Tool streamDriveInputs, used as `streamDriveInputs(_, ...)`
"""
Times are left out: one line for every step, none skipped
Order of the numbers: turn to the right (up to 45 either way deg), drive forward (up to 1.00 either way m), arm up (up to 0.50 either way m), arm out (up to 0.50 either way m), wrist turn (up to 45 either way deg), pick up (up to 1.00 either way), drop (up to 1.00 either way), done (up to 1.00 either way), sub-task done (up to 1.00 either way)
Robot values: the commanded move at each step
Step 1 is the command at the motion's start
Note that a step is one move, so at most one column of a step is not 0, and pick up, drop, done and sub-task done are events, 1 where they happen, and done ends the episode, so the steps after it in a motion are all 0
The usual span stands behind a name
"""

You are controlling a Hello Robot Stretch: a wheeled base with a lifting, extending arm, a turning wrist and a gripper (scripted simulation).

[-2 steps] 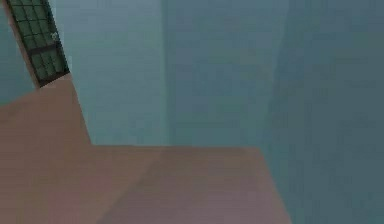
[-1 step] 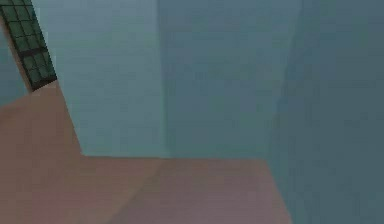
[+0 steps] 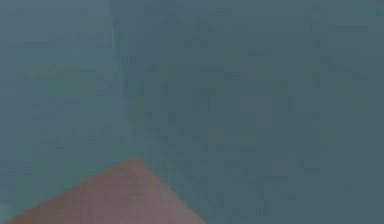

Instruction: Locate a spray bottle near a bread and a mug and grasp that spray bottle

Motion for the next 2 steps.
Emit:
streamDriveInputs(0.0,0.2,0.0,0.0,0.0,0.0,0.0,0.0,0.0)
streamDriveInputs(-45.0,0.0,0.0,0.0,0.0,0.0,0.0,0.0,0.0)
